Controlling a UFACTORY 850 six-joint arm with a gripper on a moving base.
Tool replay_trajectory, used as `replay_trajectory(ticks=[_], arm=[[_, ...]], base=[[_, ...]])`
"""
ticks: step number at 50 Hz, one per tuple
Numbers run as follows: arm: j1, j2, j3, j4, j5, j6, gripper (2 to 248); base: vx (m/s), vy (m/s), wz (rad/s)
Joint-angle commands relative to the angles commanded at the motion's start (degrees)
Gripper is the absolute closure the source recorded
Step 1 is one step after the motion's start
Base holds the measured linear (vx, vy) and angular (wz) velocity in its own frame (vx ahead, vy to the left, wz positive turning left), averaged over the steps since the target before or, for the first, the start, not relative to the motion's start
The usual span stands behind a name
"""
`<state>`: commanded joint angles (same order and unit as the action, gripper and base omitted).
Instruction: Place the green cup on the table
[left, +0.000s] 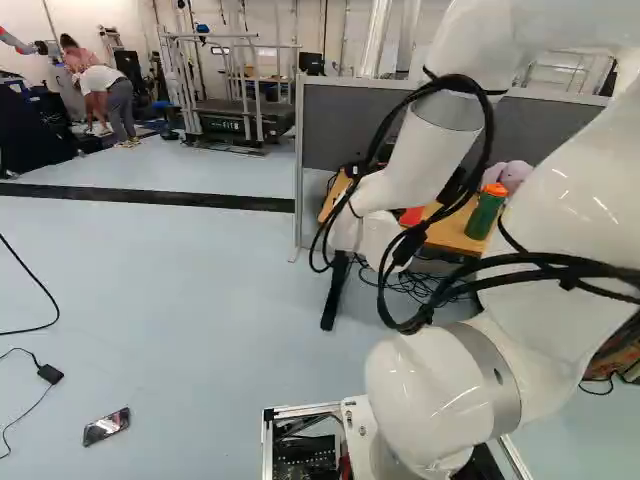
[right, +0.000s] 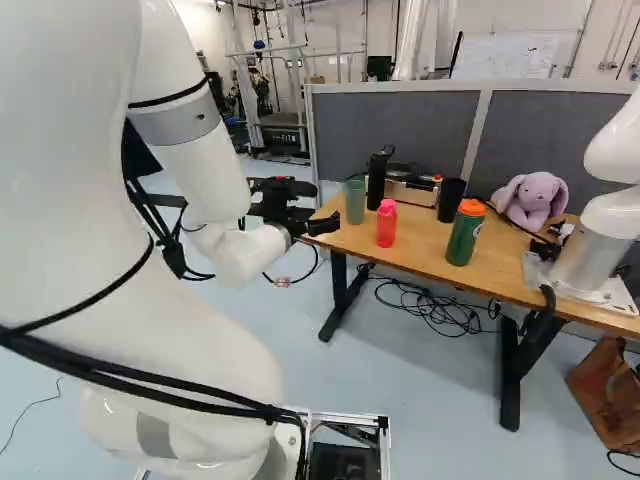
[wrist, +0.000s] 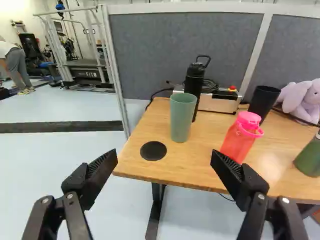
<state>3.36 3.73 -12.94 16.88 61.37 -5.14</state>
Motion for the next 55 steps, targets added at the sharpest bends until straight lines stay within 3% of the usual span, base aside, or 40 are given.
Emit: replay_trajectory(ticks=[31, 55], arm=[[-2.1, 7.6, 4.9, -10.5, -7.1, 3.2, 3], [-3.1, 11.3, 7.3, -15.5, -10.5, 4.7, 3]], base=[[0.000, 0.000, 0.000], [0.000, 0.000, 0.000]])
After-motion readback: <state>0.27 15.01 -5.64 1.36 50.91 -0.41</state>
